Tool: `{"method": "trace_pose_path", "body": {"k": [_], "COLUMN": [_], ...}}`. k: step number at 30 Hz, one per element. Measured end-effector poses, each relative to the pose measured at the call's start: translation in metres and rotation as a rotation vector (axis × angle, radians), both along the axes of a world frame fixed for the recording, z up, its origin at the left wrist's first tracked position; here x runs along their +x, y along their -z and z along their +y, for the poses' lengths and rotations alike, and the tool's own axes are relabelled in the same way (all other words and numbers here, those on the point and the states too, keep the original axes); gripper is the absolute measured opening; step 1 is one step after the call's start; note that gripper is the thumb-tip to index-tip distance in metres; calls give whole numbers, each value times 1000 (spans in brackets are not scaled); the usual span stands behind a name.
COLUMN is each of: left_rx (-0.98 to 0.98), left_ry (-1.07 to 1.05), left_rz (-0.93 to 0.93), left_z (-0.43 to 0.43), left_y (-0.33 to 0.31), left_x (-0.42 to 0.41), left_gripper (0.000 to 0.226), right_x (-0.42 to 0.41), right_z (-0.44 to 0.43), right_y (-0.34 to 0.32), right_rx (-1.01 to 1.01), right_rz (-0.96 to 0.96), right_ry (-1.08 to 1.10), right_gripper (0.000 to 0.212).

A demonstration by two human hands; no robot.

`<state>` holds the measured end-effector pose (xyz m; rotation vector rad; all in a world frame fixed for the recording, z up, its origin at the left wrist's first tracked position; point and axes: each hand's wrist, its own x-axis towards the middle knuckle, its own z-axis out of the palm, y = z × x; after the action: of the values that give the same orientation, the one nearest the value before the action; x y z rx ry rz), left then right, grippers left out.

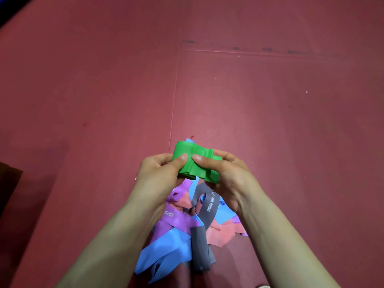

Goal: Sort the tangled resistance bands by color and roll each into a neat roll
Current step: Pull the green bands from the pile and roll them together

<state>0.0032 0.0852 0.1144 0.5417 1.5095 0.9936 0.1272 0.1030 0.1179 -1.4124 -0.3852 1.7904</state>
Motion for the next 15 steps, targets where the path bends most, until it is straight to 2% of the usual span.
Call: {"method": "trace_pose_path", "body": {"k": [5,7,11,15], "left_rx": [-20,-15,-39,-66], "left_ry": [-21,-19,-25,26], "left_rz": [-115,-120,-103,-45], "left_z": [1,2,2,2], "left_y": [-3,-6,-7,-8], "left_x": [2,1,1,2], "left_gripper": [15,15,29,17], "right_x": [2,3,4,4], "right_z": [0,0,1,0], "right_y": [-1,0,0,0], "right_rx": [-28,-39,-40,-12], "right_rz": [-21,-44,-28,-38], "right_ry": [-88,-163,-223,-189], "right_gripper": [53,40,11,7]}}
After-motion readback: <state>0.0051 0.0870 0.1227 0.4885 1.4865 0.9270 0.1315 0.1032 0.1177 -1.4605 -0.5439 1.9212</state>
